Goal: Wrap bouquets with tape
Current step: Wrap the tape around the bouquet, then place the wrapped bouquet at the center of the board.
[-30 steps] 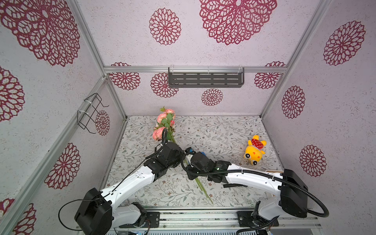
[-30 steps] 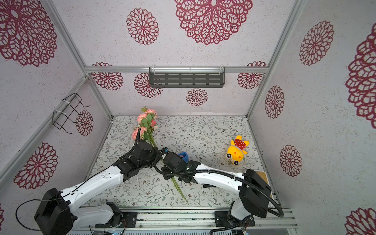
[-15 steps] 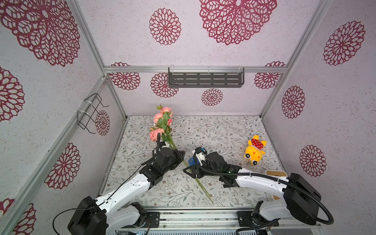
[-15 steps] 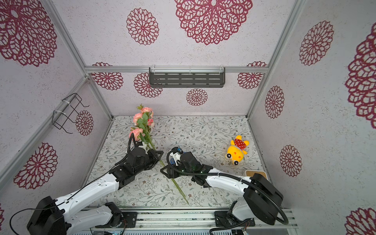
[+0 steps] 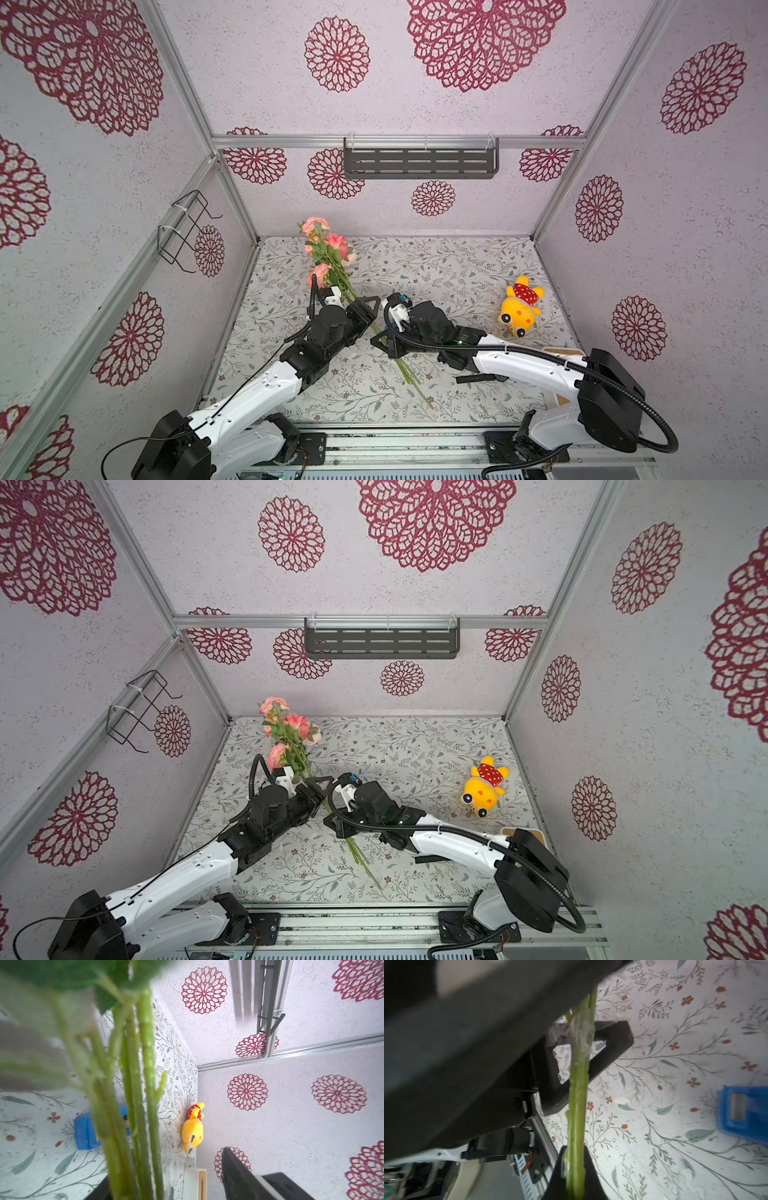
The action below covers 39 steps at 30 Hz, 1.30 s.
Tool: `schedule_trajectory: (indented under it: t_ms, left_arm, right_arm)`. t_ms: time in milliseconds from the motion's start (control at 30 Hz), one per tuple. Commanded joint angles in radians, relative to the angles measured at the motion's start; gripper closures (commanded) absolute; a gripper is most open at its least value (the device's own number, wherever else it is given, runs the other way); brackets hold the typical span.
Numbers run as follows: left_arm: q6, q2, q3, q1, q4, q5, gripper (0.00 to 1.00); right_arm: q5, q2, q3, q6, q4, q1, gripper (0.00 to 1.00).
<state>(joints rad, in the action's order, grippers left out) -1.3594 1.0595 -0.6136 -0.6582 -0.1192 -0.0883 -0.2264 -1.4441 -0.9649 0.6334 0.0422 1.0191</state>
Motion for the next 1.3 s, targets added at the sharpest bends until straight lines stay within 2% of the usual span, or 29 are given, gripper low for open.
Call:
schedule_trajectory:
  t_ms: [0, 100, 233, 400, 433, 533, 567, 700, 767, 833, 900, 1000, 1133, 1267]
  left_arm:
    - [-0.009, -0.014, -0.059, -0.001, 0.2, -0.064, 0.34]
    - [-0.008, 0.01, -0.089, -0.001, 0.28, -0.056, 0.44]
    - [-0.023, 0.048, -0.096, -0.006, 0.284, -0.035, 0.55]
    - [-0.033, 0.093, -0.099, -0.01, 0.241, -0.003, 0.58]
    - [-0.039, 0.101, -0.094, -0.012, 0.225, 0.002, 0.62]
    - [-0.064, 0.104, -0.073, -0.012, 0.201, -0.003, 0.93]
    - [-0.074, 0.1, -0.066, -0.011, 0.199, -0.015, 0.99]
    - [-0.058, 0.067, -0.063, 0.021, 0.24, -0.016, 1.0]
    - [-0.036, 0.051, -0.059, 0.06, 0.274, 0.0, 1.0]
    - [-0.003, 0.043, -0.05, 0.114, 0.302, 0.026, 1.0]
    - [0.049, 0.048, -0.043, 0.187, 0.343, 0.058, 1.0]
    - [0.175, 0.087, -0.074, 0.294, 0.436, 0.071, 1.0]
    - [0.346, 0.211, -0.185, 0.416, 0.534, 0.101, 1.0]
    - [0.48, 0.341, -0.311, 0.458, 0.613, 0.088, 1.0]
  right_arm:
    - [0.208, 0.001, -0.061, -0.139, -0.159, 0.042, 1.0]
    - [0.254, -0.002, -0.065, -0.133, -0.16, 0.061, 1.0]
    - [0.278, -0.018, -0.08, -0.136, -0.167, 0.077, 1.0]
    - [0.274, -0.036, -0.095, -0.131, -0.164, 0.081, 1.0]
    - [0.274, -0.039, -0.094, -0.126, -0.157, 0.081, 1.0]
    - [0.274, -0.051, -0.093, -0.105, -0.138, 0.081, 1.0]
    - [0.279, -0.057, -0.095, -0.098, -0.142, 0.081, 1.0]
    - [0.288, -0.062, -0.083, -0.078, -0.146, 0.078, 0.98]
    - [0.285, -0.054, -0.071, -0.067, -0.142, 0.073, 0.62]
    - [0.303, -0.035, -0.056, -0.047, -0.145, 0.066, 0.45]
    - [0.328, -0.003, -0.031, -0.035, -0.138, 0.059, 0.38]
    - [0.352, 0.046, 0.006, -0.028, -0.142, 0.039, 0.34]
    - [0.365, 0.107, 0.055, -0.03, -0.161, 0.009, 0.34]
    - [0.368, 0.177, 0.112, -0.021, -0.168, -0.022, 0.34]
